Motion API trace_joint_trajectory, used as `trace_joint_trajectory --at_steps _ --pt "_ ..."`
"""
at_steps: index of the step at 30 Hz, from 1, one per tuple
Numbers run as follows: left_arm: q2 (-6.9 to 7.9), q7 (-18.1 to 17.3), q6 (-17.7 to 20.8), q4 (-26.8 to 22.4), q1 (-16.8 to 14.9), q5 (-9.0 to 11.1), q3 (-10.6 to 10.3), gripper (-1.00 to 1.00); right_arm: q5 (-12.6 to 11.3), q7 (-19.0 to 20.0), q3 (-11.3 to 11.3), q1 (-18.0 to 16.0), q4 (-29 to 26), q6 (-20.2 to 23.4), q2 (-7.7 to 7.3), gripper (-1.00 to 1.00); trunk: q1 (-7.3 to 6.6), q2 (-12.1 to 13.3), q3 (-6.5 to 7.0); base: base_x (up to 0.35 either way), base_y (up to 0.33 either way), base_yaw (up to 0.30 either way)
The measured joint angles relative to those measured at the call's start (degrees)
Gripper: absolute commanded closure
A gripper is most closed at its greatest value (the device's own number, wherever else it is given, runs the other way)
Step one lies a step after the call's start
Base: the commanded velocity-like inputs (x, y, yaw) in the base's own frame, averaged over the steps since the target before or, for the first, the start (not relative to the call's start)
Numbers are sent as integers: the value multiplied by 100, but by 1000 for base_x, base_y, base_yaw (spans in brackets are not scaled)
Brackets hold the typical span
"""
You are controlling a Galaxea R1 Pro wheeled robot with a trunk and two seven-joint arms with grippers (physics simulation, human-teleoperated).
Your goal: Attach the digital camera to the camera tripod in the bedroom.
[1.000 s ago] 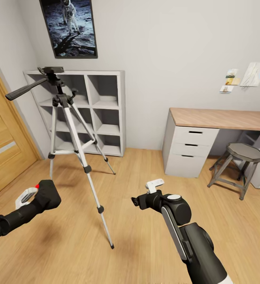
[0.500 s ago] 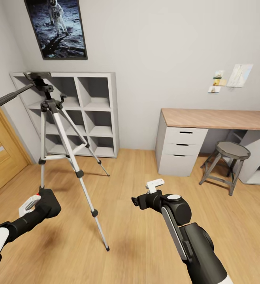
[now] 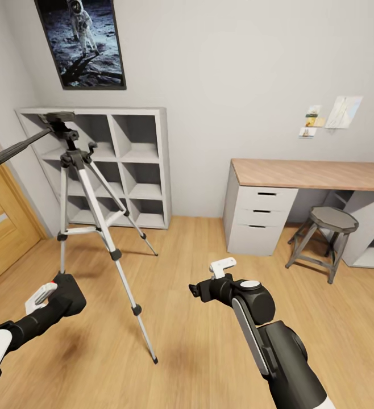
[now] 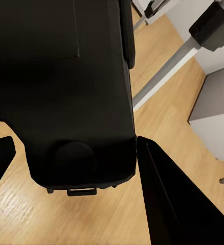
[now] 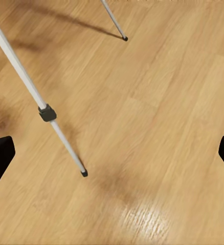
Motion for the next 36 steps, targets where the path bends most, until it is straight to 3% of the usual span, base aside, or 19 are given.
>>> trace_joint_trajectory --at_steps 36 --pt "0 13 -27 77 8 -2 -7 100 0 8 27 4 0 0 -8 -100 -791 1444 647 0 0 0"
